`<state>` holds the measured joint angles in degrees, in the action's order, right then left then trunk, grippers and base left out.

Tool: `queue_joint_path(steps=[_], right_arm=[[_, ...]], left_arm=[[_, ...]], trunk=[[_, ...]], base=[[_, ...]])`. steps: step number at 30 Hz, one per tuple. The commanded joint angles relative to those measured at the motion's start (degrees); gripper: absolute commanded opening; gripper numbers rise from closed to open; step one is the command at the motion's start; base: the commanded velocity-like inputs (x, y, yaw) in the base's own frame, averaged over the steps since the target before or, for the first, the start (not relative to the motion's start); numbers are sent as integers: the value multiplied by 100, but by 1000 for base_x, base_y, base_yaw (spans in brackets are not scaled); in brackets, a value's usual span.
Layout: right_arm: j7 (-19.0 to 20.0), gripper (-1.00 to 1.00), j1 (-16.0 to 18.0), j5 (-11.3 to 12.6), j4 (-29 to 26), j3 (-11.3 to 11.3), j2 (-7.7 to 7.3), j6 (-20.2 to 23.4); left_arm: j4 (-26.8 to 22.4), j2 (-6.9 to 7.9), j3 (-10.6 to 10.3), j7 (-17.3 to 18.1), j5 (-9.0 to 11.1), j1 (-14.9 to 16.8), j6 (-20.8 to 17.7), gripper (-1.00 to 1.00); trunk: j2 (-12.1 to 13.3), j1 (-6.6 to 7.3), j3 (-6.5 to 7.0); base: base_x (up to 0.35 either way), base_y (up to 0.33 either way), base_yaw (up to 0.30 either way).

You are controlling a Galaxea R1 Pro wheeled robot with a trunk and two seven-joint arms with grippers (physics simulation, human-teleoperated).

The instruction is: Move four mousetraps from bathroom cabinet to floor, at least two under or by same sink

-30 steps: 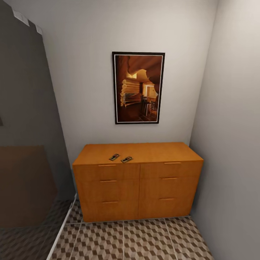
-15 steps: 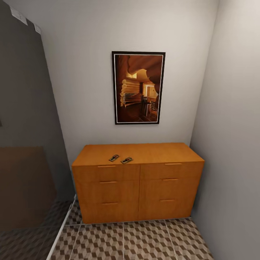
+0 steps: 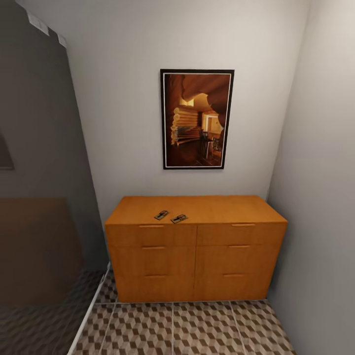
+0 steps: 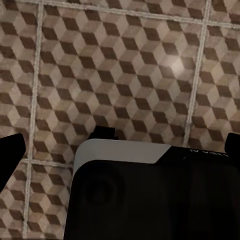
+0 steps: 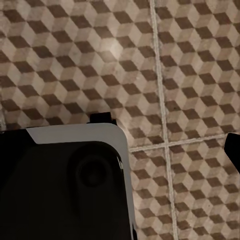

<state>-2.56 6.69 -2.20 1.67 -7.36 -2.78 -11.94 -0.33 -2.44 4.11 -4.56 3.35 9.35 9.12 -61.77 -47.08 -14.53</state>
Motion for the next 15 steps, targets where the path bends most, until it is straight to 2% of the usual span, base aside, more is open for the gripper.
queue_joint_path(steps=[1,15], right_arm=[[-8,100,7,-25,18,-40,-2,-37],[-8,100,7,-26,18,-38,-3,-37]], left_arm=[[7,-2,37,0,25,5,23,100],[7,-2,37,-1,27,5,28,100]], trunk=[[-5,0,-10],[-5,0,-59]], base=[[0,0,211],[0,0,228]])
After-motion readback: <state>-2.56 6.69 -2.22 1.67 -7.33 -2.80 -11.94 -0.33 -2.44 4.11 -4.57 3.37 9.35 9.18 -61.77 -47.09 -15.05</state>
